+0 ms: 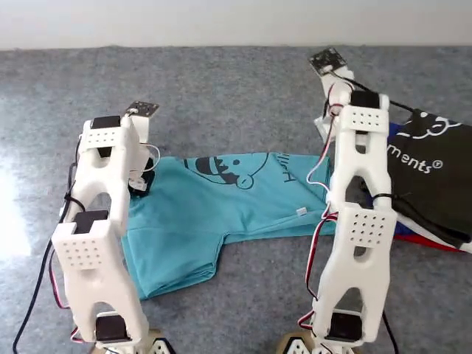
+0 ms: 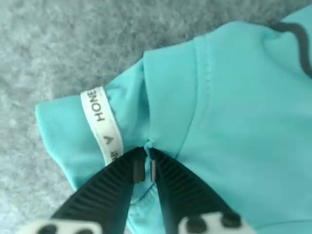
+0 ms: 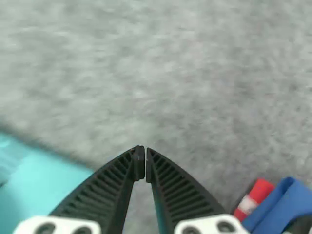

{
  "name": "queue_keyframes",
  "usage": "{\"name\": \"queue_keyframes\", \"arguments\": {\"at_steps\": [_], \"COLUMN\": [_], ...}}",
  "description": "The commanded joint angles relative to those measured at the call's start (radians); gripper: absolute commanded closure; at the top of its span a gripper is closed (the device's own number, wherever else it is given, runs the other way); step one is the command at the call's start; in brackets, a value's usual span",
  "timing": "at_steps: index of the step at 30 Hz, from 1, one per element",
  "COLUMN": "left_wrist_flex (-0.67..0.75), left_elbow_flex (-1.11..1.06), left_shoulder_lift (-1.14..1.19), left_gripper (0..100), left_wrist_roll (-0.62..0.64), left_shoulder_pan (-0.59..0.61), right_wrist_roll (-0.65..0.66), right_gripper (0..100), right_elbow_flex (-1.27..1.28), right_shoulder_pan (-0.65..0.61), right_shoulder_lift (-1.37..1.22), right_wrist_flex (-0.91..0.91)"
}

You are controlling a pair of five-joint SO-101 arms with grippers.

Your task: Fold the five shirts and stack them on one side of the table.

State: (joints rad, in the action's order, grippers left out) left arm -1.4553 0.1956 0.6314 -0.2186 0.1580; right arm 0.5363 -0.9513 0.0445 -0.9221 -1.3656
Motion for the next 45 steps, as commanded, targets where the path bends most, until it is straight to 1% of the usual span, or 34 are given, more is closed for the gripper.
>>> {"name": "queue_keyframes", "arguments": {"at_steps": [1, 4, 6, 9, 13, 20, 26, 29, 32, 37, 38, 42, 45], "left_wrist_flex": [-0.006, -0.005, 0.006, 0.018, 0.028, 0.029, 0.029, 0.031, 0.031, 0.031, 0.031, 0.031, 0.031], "left_elbow_flex": [0.005, 0.005, 0.004, 0.008, 0.016, 0.015, 0.015, 0.015, 0.015, 0.015, 0.015, 0.015, 0.015], "left_shoulder_lift": [-0.035, -0.034, -0.017, 0.008, 0.011, 0.012, 0.015, 0.015, 0.017, 0.017, 0.017, 0.018, 0.018], "left_gripper": [98, 98, 98, 98, 98, 98, 98, 98, 98, 98, 98, 98, 98], "left_wrist_roll": [0.011, 0.011, 0.011, 0.037, 0.051, 0.046, 0.044, 0.044, 0.044, 0.044, 0.044, 0.044, 0.044], "left_shoulder_pan": [0.009, -0.015, -0.034, -0.040, -0.034, -0.038, -0.038, -0.040, -0.040, -0.040, -0.040, -0.046, -0.051], "right_wrist_roll": [-0.011, -0.014, -0.054, -0.126, -0.140, -0.138, -0.138, -0.138, -0.138, -0.140, -0.141, -0.146, -0.146], "right_gripper": [98.8, 98.7, 98.7, 98.7, 98.6, 98.7, 98.7, 98.7, 98.7, 98.4, 98.6, 98.3, 98.3], "right_elbow_flex": [-0.129, -0.166, -0.167, -0.150, -0.133, -0.178, -0.305, -0.368, -0.414, -0.529, -0.534, -0.451, -0.319], "right_shoulder_pan": [-0.068, -0.119, -0.139, -0.139, -0.127, -0.048, -0.038, -0.027, -0.025, -0.041, -0.045, -0.035, -0.048], "right_shoulder_lift": [0.015, 0.012, 0.012, 0.007, -0.061, -0.177, -0.225, -0.242, -0.240, -0.240, -0.243, -0.208, -0.179], "right_wrist_flex": [-0.219, -0.351, -0.404, -0.426, -0.407, -0.225, -0.051, -0.018, -0.097, -0.407, -0.441, -0.435, -0.433]}}
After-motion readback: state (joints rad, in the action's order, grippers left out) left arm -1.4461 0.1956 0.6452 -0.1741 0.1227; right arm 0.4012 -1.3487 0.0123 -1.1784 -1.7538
